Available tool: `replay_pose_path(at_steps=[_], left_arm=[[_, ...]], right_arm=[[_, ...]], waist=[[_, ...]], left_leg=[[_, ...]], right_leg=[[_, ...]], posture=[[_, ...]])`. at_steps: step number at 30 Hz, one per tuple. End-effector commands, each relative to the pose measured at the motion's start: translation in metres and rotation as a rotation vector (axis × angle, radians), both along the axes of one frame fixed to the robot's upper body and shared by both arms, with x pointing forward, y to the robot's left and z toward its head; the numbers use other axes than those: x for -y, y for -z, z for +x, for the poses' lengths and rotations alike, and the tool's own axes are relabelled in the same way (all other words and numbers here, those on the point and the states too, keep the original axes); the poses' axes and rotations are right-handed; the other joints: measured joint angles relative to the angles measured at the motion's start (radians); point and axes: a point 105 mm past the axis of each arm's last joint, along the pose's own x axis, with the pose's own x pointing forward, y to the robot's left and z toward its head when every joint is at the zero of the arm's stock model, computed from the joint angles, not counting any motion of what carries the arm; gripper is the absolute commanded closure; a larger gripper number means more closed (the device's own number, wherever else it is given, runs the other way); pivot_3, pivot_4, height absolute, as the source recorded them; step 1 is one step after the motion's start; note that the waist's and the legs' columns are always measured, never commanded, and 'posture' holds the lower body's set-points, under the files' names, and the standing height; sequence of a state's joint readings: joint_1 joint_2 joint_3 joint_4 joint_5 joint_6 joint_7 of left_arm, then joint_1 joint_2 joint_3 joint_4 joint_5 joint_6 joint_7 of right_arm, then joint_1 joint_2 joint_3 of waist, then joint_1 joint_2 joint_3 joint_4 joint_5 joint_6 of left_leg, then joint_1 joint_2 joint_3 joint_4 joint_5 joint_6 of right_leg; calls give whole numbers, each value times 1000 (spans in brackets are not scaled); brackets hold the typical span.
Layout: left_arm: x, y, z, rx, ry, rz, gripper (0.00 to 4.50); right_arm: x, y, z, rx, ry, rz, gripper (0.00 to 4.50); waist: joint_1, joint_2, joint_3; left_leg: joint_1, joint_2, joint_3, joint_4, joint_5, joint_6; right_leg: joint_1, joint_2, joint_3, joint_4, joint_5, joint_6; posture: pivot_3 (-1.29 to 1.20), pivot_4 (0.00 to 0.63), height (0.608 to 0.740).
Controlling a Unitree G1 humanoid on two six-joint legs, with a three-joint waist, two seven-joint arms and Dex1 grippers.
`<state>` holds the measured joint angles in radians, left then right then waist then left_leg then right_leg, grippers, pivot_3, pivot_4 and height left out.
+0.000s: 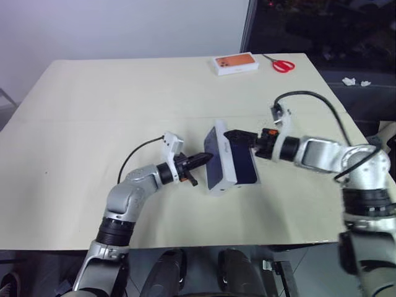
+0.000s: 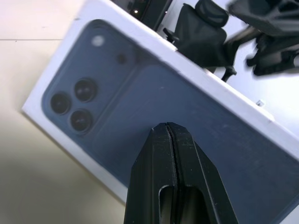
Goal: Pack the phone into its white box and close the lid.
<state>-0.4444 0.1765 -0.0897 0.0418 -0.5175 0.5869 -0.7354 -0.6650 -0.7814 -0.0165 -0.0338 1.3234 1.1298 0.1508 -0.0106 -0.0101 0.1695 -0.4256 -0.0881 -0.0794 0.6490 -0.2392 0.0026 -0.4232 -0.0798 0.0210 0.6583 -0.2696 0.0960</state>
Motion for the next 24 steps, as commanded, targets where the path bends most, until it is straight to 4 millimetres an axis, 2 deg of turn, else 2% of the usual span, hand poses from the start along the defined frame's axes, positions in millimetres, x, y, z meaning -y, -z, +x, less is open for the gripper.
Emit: replay_pose_path(at_steps=[1, 4, 5, 6, 9, 11, 12, 15, 20, 24], left_arm=[[22, -7, 3, 59, 45, -2, 4500], [33, -8, 7, 89, 52, 9, 4500], [31, -11, 9, 94, 46, 3, 4500], [27, -14, 10, 102, 39, 6, 4500], [12, -19, 10, 115, 19, 21, 4500], [-2, -18, 6, 126, 13, 59, 4500], [-9, -16, 4, 125, 8, 81, 4500], [-30, -4, -7, 95, 15, 166, 4500], [-37, 19, -18, 27, 42, 257, 4500], [-15, 35, -17, -7, 68, 248, 4500]], right_arm=[[11, -18, 11, 198, -23, -147, 59], [12, -17, 18, 340, -44, -301, 59], [10, -10, 17, 362, -70, -357, 59], [10, -3, 16, 384, -92, -414, 285], [9, 10, 13, 406, -127, -487, 1418], [10, 16, 13, 449, -148, -562, 2401], [10, 19, 12, 466, -162, -594, 3044], [12, 26, 12, 524, -202, -716, 4453], [14, 27, 15, 554, -218, -757, 4453], [10, 33, 13, 559, -267, -792, 4453]], waist=[[1, 0, 0], [0, -1, 0], [-2, -1, 0], [-4, -1, 0], [-4, -1, 0], [-3, -1, 0], [-2, -1, 0], [0, -1, 0], [7, -1, 0], [21, -1, 0]], left_leg=[[0, 0, 0, 0, 0, 0], [0, 0, 0, 0, 0, 0], [0, 0, 0, 0, 0, 0], [0, 0, 0, 0, 0, 0], [0, 1, 0, -1, 0, 0], [0, 1, -1, -1, 1, -1], [0, 1, -1, -1, 1, -1], [0, 1, -1, -1, 1, -2], [0, 0, -2, -1, 1, -2], [0, -1, -2, -1, 0, -2]], right_leg=[[0, 0, 0, 0, 0, 0], [1, -1, 0, -1, 0, 0], [1, -1, 0, -1, 0, 0], [0, -1, 0, -1, 0, 0], [-1, 0, 1, -1, 0, 0], [-1, -1, 1, -1, 0, 0], [-1, -1, 2, -1, 0, 0], [-1, -1, 2, -1, 0, 0], [0, -2, 1, -1, 0, 0], [0, -2, 1, -2, 0, 0]], posture=[[0, 150, 740], [0, 150, 740], [0, 150, 740], [0, 150, 740], [0, 150, 740], [0, 150, 740], [0, 150, 740], [0, 150, 740], [0, 150, 740], [0, 150, 740]])
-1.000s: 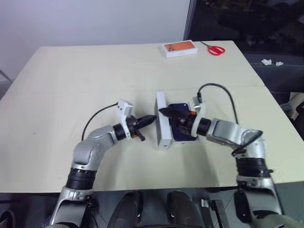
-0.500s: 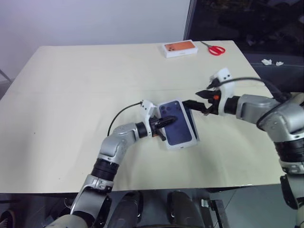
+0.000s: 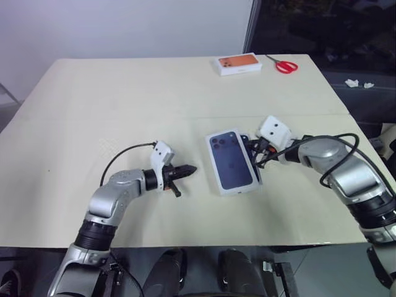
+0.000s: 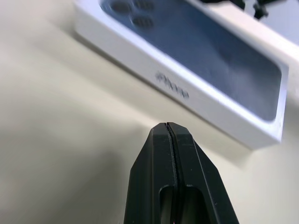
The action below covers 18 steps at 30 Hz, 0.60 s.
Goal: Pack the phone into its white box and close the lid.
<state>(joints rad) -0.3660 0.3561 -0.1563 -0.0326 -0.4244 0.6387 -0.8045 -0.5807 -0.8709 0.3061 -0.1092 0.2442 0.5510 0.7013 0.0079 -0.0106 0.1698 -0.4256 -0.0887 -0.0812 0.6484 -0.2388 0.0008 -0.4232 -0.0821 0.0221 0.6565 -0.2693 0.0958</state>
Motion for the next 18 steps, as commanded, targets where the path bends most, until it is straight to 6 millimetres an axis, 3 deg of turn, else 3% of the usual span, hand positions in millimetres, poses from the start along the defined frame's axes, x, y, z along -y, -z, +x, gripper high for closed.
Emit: replay_pose_path(at_steps=[1, 6, 11, 18], left_arm=[[23, 3, 2, 11, 45, -23, 4500], [49, 1, 7, 19, 83, -51, 4500], [55, 0, 13, 33, 83, -50, 4500], [62, -20, 23, 67, 62, -95, 4500]], right_arm=[[-5, -6, 0, 35, -35, -24, 4453], [0, -8, 3, 62, -31, -76, 4453], [5, -5, 1, 63, -24, -112, 4453], [26, 6, 1, 62, 25, -187, 4453]], waist=[[5, 0, 0], [5, 0, 0], [4, 0, 0], [6, 0, 0]], left_leg=[[0, 0, 0, 0, 0, 0], [0, 0, 0, 1, 0, 0], [0, 0, 0, 0, 1, -1], [0, 0, 0, 1, 1, -2]], right_leg=[[0, 0, 0, 0, 0, 0], [1, 0, -1, 0, 0, 0], [1, 0, -1, 0, 0, 0], [1, 0, -1, 0, 0, 0]], posture=[[0, 150, 740], [0, 150, 740], [0, 150, 740], [0, 150, 740]])
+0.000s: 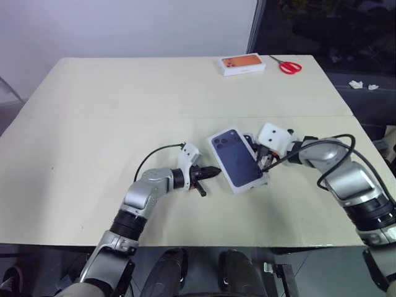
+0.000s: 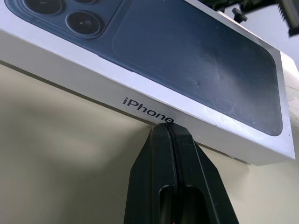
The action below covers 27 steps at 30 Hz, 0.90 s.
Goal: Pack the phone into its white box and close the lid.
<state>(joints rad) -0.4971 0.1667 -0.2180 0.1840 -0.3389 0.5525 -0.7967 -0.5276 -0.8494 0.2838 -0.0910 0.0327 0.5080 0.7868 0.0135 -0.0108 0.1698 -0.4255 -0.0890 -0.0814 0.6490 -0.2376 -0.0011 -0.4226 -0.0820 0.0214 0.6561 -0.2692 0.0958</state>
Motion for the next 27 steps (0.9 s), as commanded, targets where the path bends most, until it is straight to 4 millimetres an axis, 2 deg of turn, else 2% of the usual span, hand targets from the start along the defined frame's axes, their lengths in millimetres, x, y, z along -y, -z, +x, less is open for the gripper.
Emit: replay_pose_path(at_steps=[1, 5, 13, 27], left_arm=[[9, -25, 9, 71, -5, -52, 4500], [12, -30, 16, 72, -17, -59, 4500], [13, -27, 18, 72, -14, -48, 4500], [21, -29, 15, 56, 4, -66, 4500]], right_arm=[[12, -10, 3, 61, 16, -48, 4453], [14, -13, 6, 64, 35, -26, 4453], [19, -10, 6, 67, 55, -40, 4453], [27, -5, -7, 45, 38, -114, 4453]], waist=[[0, 0, 0], [-1, 0, 0], [-2, 0, 0], [-1, 0, 0]], left_leg=[[0, 0, 0, 0, 0, 0], [0, 0, 0, 0, 1, -2], [0, 0, 0, 0, 1, -2], [0, 0, 0, 0, 2, -3]], right_leg=[[0, 0, 0, 0, 0, 0], [0, 0, -1, 0, 0, 0], [0, 1, -1, 0, 0, 0], [0, 1, -1, 0, 0, 0]], posture=[[0, 150, 740], [0, 150, 740], [0, 150, 740], [0, 150, 740]])
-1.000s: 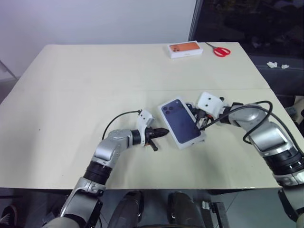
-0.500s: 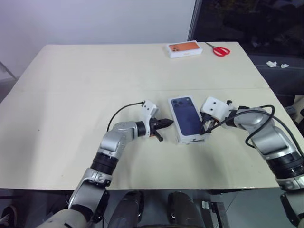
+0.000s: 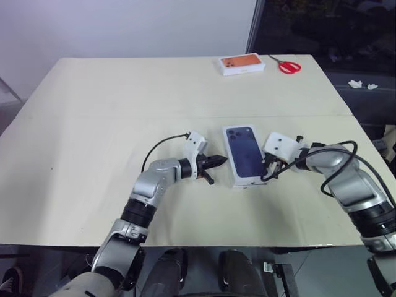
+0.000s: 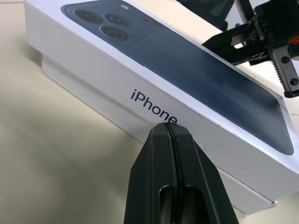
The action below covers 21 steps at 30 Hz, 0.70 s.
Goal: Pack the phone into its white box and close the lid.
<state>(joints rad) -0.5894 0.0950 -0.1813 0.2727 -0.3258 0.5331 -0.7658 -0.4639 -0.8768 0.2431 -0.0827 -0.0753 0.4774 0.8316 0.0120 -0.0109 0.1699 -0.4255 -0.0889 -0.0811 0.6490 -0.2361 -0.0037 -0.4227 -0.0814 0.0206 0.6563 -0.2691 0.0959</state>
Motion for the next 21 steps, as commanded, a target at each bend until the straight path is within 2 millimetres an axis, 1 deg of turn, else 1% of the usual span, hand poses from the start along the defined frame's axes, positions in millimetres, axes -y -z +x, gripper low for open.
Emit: replay_pose_path(at_steps=[1, 4, 9, 17, 21], left_arm=[[6, -12, -3, 34, 34, -22, 4500], [5, -9, -5, 29, 40, -8, 4500], [0, -9, -3, 29, 20, -8, 4500], [-1, -12, -8, 35, 26, -8, 4500], [-4, -9, -12, 39, 31, 11, 4500]], right_arm=[[2, -15, -2, 58, -7, -16, 4453], [3, -14, -3, 52, -6, -19, 4453], [1, -12, -7, 35, -16, -16, 4453], [5, -10, -16, 1, -56, -71, 4453], [8, -9, -18, -6, -69, -104, 4453]], waist=[[0, 0, 0], [0, 0, 0], [0, 0, 0], [0, 0, 0], [0, 0, 0]], left_leg=[[0, 0, 0, 0, 0, 0], [0, 0, 0, 0, 0, 0], [0, 0, 0, 0, 0, 0], [0, 0, 0, 0, 0, 0], [0, 0, 0, 0, 0, 0]], right_leg=[[0, 0, 0, 0, 0, 0], [0, 0, 0, 0, 0, 0], [0, 0, 0, 0, 0, 0], [0, 0, 0, 0, 0, 0], [0, 0, 0, 0, 0, 0]], posture=[[0, 150, 740], [0, 150, 740], [0, 150, 740], [0, 150, 740], [0, 150, 740]])
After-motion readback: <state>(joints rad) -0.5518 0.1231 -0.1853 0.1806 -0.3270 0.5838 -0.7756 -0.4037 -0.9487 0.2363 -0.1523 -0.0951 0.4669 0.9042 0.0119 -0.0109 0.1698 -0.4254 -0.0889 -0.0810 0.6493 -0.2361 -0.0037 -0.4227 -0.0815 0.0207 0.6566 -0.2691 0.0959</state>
